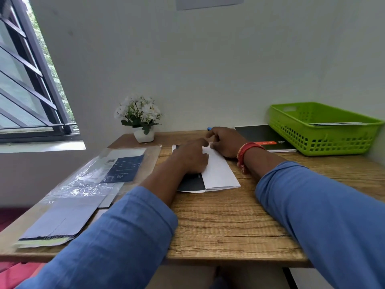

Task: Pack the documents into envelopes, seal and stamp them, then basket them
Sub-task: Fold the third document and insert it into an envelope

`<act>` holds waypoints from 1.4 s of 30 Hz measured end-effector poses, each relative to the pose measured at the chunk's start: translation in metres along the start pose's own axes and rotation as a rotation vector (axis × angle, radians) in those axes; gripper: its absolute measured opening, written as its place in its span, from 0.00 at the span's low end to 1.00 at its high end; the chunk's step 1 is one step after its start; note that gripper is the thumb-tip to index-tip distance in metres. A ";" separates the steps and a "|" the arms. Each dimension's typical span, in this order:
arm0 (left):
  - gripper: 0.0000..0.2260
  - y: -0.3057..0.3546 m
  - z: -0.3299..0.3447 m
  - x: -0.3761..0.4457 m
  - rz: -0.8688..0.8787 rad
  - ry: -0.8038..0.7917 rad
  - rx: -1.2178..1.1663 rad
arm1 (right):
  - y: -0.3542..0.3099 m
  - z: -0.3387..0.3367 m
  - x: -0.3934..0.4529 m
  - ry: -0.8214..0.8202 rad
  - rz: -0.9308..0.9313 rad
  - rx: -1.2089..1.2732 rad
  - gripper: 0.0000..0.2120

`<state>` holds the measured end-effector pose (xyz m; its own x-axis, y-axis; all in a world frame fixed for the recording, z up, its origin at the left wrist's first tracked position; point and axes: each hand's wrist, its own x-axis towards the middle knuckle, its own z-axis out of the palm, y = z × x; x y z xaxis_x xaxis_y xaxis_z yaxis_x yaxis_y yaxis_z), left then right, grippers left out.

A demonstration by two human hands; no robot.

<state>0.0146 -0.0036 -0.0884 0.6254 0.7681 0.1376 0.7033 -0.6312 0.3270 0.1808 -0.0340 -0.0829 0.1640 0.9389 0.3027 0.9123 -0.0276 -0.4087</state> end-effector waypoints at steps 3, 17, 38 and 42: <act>0.20 0.004 -0.001 -0.005 0.042 0.021 -0.033 | 0.002 -0.001 0.000 0.120 0.029 0.064 0.13; 0.18 0.011 -0.001 -0.009 -0.027 0.073 0.037 | 0.005 -0.035 -0.021 -0.105 0.273 0.630 0.16; 0.14 -0.013 -0.022 -0.013 -0.367 0.304 -0.330 | -0.031 -0.020 -0.040 -0.287 -0.061 0.225 0.13; 0.09 -0.011 -0.025 -0.022 -0.417 0.444 -0.728 | -0.029 -0.017 -0.036 -0.286 -0.053 0.156 0.11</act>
<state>-0.0150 -0.0112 -0.0717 0.0808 0.9818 0.1720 0.3637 -0.1897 0.9120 0.1547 -0.0732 -0.0668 -0.0144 0.9965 0.0821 0.8447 0.0560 -0.5323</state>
